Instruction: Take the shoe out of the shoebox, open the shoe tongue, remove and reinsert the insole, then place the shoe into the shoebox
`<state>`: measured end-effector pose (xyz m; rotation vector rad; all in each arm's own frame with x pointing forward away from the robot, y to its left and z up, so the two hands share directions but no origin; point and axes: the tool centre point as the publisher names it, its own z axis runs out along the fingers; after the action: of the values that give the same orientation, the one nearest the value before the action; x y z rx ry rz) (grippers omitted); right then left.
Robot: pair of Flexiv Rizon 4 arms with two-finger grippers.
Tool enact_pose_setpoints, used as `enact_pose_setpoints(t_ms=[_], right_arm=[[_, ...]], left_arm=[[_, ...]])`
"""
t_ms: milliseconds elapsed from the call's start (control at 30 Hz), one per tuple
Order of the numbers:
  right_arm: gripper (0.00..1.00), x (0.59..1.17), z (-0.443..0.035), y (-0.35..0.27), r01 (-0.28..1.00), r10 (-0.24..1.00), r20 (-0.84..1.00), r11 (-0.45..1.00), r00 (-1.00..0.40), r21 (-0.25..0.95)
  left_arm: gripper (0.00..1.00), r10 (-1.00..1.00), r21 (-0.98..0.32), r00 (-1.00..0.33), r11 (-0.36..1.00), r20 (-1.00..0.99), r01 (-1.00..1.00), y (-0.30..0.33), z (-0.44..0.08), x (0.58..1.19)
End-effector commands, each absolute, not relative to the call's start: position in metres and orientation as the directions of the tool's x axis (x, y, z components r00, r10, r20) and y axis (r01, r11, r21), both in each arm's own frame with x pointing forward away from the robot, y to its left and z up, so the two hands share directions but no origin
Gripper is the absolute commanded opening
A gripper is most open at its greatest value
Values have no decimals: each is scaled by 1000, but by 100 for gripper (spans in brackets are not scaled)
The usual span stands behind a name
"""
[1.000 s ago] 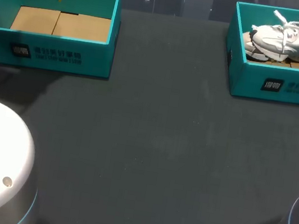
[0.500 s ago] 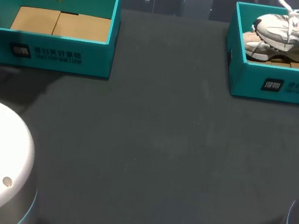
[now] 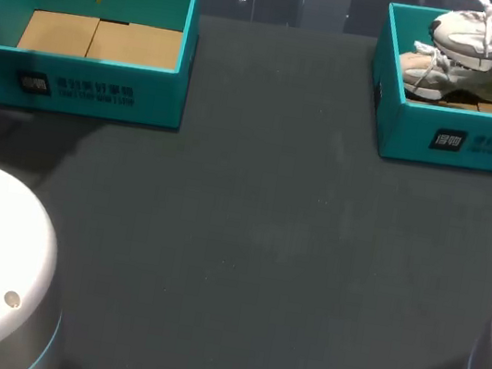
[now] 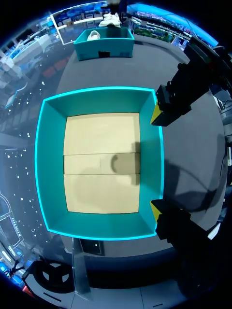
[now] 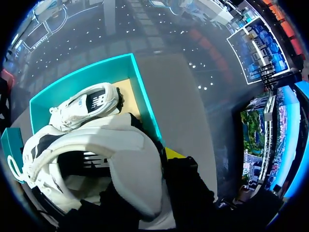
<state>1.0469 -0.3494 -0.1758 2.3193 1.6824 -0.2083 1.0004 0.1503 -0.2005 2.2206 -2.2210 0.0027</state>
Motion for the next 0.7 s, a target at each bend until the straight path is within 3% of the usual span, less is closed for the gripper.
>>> enact_pose_setpoints(t_ms=[33,700], right_arm=[[0,1027,-134,-338,944,902,-288,-282,321,170],[0,929,-97,-243,931,876,-345,-256,337,260]], left_arm=[[100,-1000,0,0,0,1,-1000,150,-200,1000],[100,-1000,0,0,0,1,-1000,150,-200,1000]])
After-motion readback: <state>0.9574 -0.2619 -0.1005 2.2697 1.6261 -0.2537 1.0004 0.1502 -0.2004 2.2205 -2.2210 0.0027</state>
